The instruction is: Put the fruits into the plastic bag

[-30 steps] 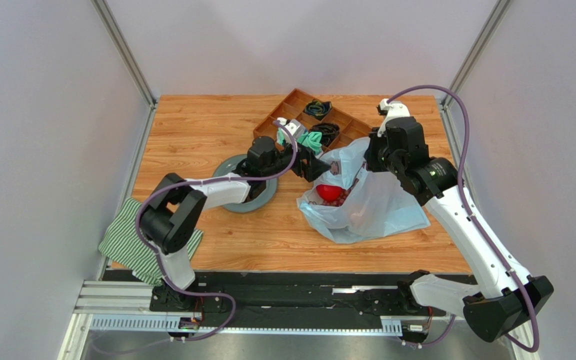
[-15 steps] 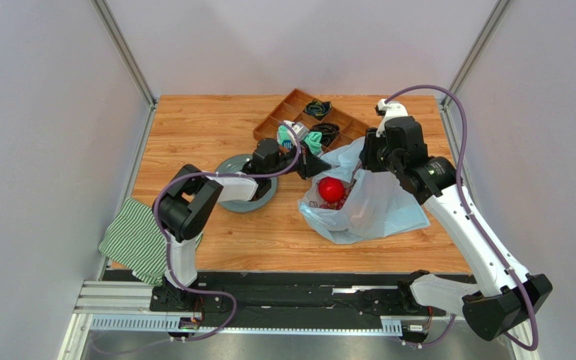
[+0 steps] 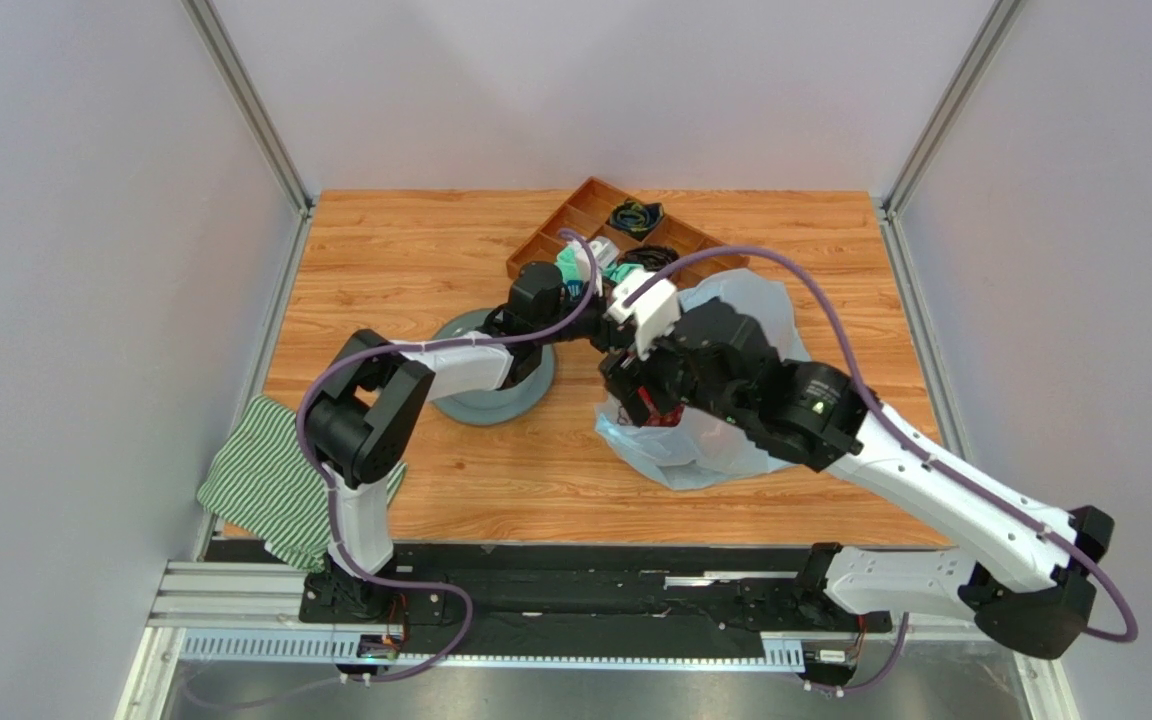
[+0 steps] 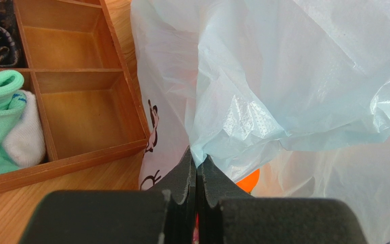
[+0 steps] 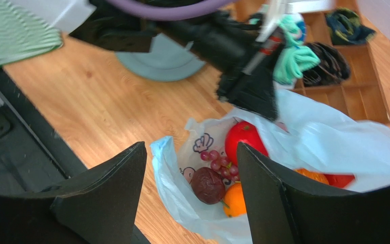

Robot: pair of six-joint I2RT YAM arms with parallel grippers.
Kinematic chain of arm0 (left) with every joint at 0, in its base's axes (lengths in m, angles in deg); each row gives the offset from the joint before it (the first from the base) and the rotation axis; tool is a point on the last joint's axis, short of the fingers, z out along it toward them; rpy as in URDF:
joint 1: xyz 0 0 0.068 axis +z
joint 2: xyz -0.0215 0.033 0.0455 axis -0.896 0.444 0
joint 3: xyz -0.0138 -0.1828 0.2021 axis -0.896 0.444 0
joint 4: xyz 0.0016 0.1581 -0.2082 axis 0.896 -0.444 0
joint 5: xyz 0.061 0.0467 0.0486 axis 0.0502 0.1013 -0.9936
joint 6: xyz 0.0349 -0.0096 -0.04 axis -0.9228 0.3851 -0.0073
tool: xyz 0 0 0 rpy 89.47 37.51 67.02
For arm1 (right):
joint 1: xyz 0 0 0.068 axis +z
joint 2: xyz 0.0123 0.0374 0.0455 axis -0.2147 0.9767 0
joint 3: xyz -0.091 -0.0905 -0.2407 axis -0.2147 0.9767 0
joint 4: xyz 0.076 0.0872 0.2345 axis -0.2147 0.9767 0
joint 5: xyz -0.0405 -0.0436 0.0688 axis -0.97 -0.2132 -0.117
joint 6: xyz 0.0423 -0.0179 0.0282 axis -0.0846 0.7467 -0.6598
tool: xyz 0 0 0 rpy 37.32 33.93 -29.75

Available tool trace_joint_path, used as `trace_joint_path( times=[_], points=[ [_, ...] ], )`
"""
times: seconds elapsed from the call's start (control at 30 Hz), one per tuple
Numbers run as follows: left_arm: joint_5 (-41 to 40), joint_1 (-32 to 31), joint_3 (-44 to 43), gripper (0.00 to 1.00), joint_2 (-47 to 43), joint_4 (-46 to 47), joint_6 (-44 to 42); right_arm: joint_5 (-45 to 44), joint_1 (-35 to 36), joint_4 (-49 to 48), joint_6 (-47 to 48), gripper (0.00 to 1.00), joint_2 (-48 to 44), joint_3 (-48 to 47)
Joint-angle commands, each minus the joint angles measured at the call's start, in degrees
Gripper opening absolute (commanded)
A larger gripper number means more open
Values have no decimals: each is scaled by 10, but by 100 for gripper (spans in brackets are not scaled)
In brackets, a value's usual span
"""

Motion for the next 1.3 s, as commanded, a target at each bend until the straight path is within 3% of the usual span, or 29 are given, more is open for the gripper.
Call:
trace_joint_path(
  times=[0.0,0.47,0.63,0.7,0.8,0.9,0.93,0.97,1.13,1.27],
  points=[
    [4,6,-30,0,-31,-40,-8,-47,57,7,73,71,46,-8],
    [16,13,-51,0,-20,-79,-15,96,73,85,58,71,109,30],
    [14,13,-57,0,-20,-89,-17,87,73,95,58,70,134,45],
    [16,13,-60,0,-20,-91,-18,84,73,97,56,65,141,48],
    [17,13,-62,0,-20,-97,-18,75,71,101,53,49,156,51],
    [18,13,-62,0,-20,-99,-19,67,69,104,47,24,167,49],
    [18,13,-62,0,-21,-101,-19,61,68,106,44,6,168,44],
    [19,13,-62,0,-21,-103,-21,49,68,112,41,0,169,39],
    [21,13,-78,0,-41,-140,-26,-14,68,137,24,0,124,-27],
    [25,13,-133,0,-75,-227,-41,-140,67,148,32,0,48,-96]
  ],
)
